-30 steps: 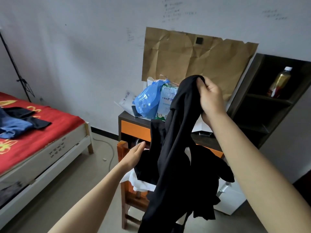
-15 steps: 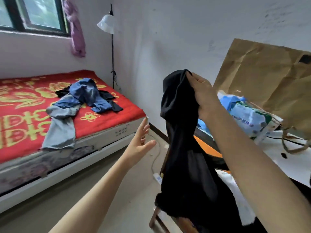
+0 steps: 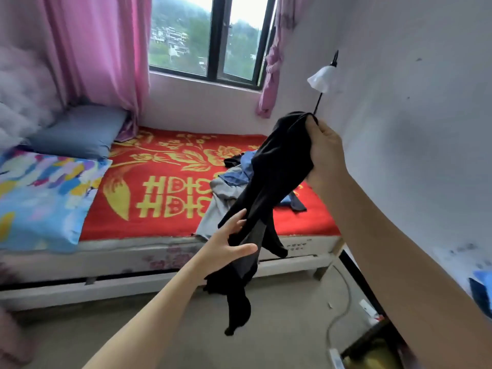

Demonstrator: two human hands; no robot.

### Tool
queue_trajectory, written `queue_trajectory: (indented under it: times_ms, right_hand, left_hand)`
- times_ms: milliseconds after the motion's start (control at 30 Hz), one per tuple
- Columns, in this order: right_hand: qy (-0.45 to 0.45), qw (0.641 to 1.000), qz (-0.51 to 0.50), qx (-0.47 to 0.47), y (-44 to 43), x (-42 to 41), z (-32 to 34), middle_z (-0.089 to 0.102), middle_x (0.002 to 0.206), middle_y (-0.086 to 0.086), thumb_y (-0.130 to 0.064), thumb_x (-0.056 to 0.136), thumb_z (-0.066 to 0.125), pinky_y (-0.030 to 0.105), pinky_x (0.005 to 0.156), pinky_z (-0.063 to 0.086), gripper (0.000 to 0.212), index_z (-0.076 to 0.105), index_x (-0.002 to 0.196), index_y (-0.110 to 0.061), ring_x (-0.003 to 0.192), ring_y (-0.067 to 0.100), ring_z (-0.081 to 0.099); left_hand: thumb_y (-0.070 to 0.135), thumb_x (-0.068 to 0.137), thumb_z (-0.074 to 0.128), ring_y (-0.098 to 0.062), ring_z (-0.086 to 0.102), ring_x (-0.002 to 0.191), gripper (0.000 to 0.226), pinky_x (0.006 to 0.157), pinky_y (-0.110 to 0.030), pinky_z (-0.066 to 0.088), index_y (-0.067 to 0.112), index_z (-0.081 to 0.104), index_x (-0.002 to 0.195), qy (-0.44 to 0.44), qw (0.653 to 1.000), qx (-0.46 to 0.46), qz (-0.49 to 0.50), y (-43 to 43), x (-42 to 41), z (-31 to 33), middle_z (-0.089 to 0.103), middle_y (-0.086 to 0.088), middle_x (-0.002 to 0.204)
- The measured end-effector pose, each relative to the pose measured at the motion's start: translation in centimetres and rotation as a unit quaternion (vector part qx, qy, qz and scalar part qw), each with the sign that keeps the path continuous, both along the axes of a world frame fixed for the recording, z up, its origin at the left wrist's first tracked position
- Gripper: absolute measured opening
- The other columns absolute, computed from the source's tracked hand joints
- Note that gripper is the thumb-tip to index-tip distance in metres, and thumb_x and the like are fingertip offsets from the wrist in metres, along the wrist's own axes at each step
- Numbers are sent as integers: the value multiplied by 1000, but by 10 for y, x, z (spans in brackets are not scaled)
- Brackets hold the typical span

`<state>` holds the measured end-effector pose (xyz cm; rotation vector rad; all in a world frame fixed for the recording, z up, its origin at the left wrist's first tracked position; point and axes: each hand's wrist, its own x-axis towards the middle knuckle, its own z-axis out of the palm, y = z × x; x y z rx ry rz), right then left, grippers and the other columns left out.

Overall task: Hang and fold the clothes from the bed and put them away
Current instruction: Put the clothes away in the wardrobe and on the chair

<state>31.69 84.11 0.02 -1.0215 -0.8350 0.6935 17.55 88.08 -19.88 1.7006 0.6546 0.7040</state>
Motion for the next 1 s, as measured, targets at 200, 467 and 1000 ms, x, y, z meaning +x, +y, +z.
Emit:
queue_trajectory:
  times_ms: [200, 467, 1000]
  right_hand:
    - [38, 999, -27, 0, 94, -45, -9, 64, 86, 4, -18, 98, 49, 36, 83, 53, 18, 64, 89, -14, 84, 21, 61]
    - [69, 997, -7, -16, 187, -87, -47, 68, 67, -8, -16, 97, 49, 25, 66, 56, 21, 65, 84, -18, 67, 10, 64]
    - [104, 992, -45, -60, 429, -37, -110, 64, 77, -5, -17, 97, 51, 25, 71, 54, 23, 63, 78, -22, 73, 12, 62]
  left_hand:
    - [29, 86, 67, -16, 56, 107, 77, 98, -37, 44, 29, 22, 148, 111, 988, 28, 104, 90, -46, -26, 60, -2, 116]
    - [34, 81, 72, -17, 52, 82, 83, 79, -33, 48, 35, 22, 147, 121, 957, 62, 257, 158, -94, -60, 52, -2, 84]
    - [11, 85, 68, -13, 65, 62, 14, 57, -21, 48, 6, 55, 82, 33, 939, -154, 306, 301, -147, -101, 67, 1, 64]
